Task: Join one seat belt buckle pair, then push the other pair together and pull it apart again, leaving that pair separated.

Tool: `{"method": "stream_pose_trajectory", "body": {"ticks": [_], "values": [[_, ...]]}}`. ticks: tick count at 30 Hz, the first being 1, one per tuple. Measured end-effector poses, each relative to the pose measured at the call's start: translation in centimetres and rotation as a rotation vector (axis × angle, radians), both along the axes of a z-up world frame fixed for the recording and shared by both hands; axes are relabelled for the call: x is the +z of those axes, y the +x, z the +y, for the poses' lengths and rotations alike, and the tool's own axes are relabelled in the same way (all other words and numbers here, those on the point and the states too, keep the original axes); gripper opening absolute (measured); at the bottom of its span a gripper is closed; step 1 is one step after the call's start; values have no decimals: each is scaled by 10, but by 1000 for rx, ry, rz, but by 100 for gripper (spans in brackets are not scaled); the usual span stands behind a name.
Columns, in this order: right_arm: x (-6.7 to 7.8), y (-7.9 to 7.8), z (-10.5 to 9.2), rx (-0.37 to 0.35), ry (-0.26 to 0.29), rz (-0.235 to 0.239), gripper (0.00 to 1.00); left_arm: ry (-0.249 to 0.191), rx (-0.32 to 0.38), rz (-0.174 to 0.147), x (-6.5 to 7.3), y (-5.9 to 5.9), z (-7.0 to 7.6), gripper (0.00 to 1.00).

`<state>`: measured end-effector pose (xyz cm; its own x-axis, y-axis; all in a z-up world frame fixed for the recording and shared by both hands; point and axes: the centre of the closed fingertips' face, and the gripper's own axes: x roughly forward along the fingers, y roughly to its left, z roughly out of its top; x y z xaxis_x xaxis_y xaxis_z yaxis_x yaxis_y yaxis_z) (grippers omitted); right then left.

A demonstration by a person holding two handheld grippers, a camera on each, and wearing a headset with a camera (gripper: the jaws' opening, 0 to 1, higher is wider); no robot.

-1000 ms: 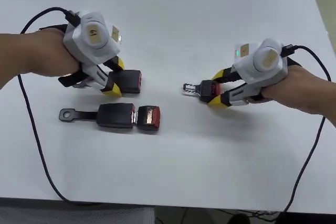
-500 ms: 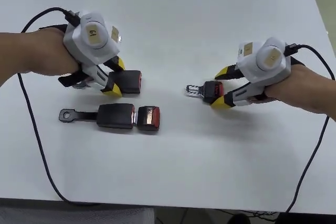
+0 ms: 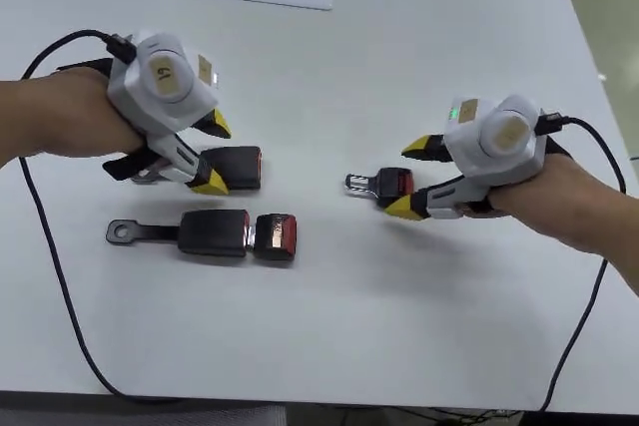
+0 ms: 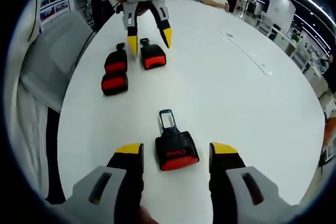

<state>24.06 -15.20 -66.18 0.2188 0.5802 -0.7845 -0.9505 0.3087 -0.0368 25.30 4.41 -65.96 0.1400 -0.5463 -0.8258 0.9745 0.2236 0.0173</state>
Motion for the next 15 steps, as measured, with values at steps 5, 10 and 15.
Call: {"method": "stream_pose_trajectory", "body": {"ticks": [5,10,15], "values": [[12,-15,6,-34,23,-21,54,-67,83,-25,16,-6,8,52],[23,-32,15,-93,63,-23,62,-95,132,-33,27,-25,20,59],[35,-44,16,-197,110,-23,73,-135,191,-44,32,-47,34,68]]}}
